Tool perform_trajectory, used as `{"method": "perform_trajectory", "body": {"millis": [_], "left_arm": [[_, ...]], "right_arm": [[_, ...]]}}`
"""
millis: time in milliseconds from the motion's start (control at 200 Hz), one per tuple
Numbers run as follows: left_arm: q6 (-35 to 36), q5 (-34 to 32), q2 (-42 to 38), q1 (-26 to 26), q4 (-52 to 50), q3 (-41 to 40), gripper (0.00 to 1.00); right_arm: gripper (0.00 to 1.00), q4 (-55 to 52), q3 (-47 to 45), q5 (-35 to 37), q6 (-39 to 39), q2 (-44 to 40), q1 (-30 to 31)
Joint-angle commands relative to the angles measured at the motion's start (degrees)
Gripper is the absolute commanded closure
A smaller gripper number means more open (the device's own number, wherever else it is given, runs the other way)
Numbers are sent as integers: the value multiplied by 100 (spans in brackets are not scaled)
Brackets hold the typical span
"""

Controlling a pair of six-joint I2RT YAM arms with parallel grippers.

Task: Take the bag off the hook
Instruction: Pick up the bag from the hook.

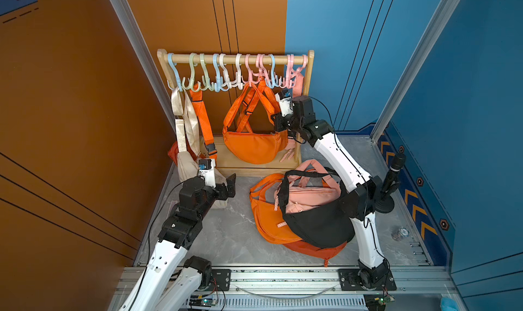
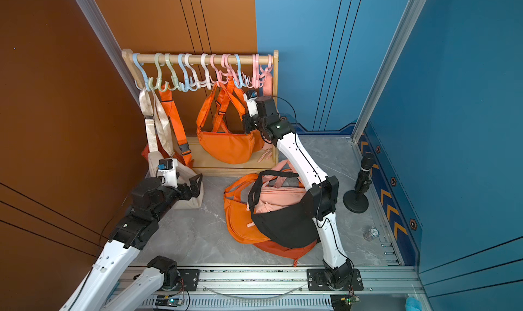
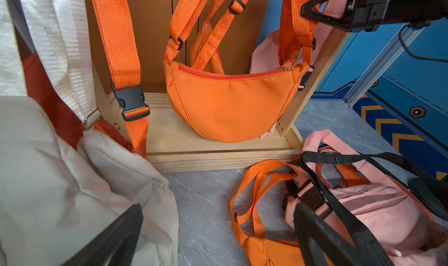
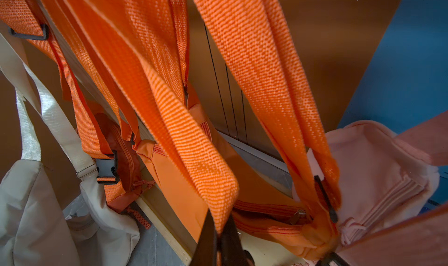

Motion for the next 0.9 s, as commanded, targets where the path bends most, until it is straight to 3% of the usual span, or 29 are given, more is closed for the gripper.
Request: {"method": "perform_trajectory", "body": {"millis": [0, 65, 215, 380, 896], "left_arm": [[-15, 136, 268, 96, 619, 341, 2], [78, 121, 544, 131, 786, 483, 0], [338, 17, 1212, 140, 895, 953, 8], [654, -142, 1851, 159, 1400, 1391, 8], [1927, -373, 3940, 162, 1227, 3831, 6]], "right_arm": [[100, 280, -137, -147, 123, -178, -55], [100, 286, -156, -206, 137, -180, -72], [100, 276, -169, -358, 227, -187, -114], [100, 264, -236, -545, 371, -236, -166], [100, 279, -583, -872, 453, -428, -226]]}}
